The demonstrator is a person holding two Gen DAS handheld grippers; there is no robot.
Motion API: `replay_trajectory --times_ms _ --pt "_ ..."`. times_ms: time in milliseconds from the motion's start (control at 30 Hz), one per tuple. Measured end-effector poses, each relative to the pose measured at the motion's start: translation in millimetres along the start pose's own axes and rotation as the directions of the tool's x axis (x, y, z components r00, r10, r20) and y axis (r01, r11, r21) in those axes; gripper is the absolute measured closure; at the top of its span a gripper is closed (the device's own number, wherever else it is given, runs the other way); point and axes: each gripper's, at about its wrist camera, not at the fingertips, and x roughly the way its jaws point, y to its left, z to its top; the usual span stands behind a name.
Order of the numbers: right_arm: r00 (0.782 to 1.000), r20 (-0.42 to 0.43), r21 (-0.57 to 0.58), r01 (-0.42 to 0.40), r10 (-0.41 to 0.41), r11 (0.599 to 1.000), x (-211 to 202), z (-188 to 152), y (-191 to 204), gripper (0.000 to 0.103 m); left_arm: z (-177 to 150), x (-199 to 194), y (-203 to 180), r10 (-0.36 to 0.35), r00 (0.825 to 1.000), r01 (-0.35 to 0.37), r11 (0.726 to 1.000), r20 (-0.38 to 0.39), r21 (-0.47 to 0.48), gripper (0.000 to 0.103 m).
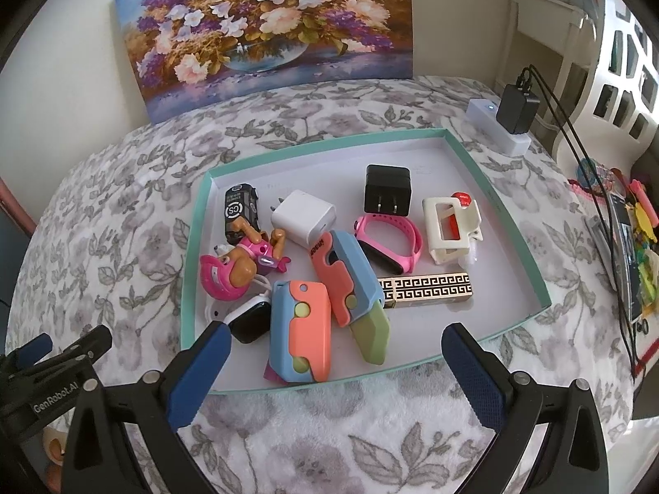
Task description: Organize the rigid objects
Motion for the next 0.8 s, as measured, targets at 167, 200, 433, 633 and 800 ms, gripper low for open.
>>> replay_trajectory --times_ms 167,200,433,633,800 --pt "1.0 -0.002 -0.015 0.001 -0.001 1.0 0.7 0.4 0.5 0.0 0.2 1.0 0.5 0.007 1.0 -0.007 1.0 -0.006 -0.002 0.003" --pt "1.0 -0.003 -0.017 0.001 -0.001 1.0 1.0 0.4 0.6 0.0 0.4 0.7 1.2 0.005 1.0 -0.005 1.0 -0.005 -0.005 0.003" --pt "1.0 -0.005 -0.025 0.002 -0.002 1.0 1.3 -0.1 1.6 0.0 1.0 -1.5 1.6 0.008 1.0 -0.008 1.0 0.001 -0.011 0.003" --pt "1.0 -0.005 -0.027 0.002 -0.002 1.0 1.0 -0.1 1.7 0.0 0.7 -1.9 1.7 0.028 1.0 -0.028 0.999 0.0 -0.023 0.003" --pt "1.0 -0.009 -0.032 0.003 -0.003 0.999 1.5 -0.2 1.3 0.0 -0.2 -2.5 0.7 0.037 0.999 -0.037 0.999 0.003 -0.015 0.003"
